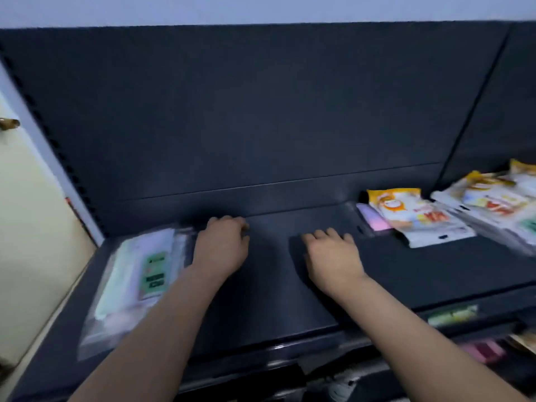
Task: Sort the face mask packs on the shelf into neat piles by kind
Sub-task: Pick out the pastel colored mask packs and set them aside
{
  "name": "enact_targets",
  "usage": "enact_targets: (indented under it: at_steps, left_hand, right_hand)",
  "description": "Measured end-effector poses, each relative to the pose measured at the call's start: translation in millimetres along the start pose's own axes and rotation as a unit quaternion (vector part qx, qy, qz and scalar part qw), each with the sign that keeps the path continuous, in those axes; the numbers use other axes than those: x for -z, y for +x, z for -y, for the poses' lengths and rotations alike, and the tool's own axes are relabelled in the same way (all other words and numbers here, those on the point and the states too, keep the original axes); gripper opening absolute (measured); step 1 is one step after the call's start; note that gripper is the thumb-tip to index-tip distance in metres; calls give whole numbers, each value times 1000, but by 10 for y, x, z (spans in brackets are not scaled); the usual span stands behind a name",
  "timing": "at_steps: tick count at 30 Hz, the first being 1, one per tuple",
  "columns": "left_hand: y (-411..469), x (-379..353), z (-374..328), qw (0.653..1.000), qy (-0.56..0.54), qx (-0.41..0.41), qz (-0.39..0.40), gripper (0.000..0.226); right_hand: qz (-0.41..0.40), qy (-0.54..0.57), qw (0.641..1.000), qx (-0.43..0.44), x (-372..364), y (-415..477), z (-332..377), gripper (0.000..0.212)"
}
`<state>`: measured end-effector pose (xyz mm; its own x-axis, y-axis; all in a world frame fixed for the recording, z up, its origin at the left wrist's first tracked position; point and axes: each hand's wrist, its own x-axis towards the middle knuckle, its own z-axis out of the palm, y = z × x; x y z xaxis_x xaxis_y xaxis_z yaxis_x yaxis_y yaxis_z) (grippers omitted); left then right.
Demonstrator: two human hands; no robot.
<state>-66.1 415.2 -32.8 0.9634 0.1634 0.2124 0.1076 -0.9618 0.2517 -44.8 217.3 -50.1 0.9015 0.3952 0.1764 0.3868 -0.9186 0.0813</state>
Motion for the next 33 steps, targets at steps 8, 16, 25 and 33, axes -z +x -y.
enact_targets:
  at_steps: [8,16,25,33]
  left_hand:
    - [377,-524,-1351,994,-32,-87,59,25]
    - [632,-907,-2401,991,-29,-99,82,34]
    - [792,-1132,-3043,994,-48,-82,55,38]
    - [964,-1298,-3175,994,-10,-41,97,51]
  right_hand:
    - [17,-8,993,-113,-121,-298,-1414,39]
    - [27,63,995,-67,-221,-215,-2515,50]
    - [84,20,995,-41,-433,-83,-3163,28]
    - [10,-37,996,-75,-262,32,-3492,38]
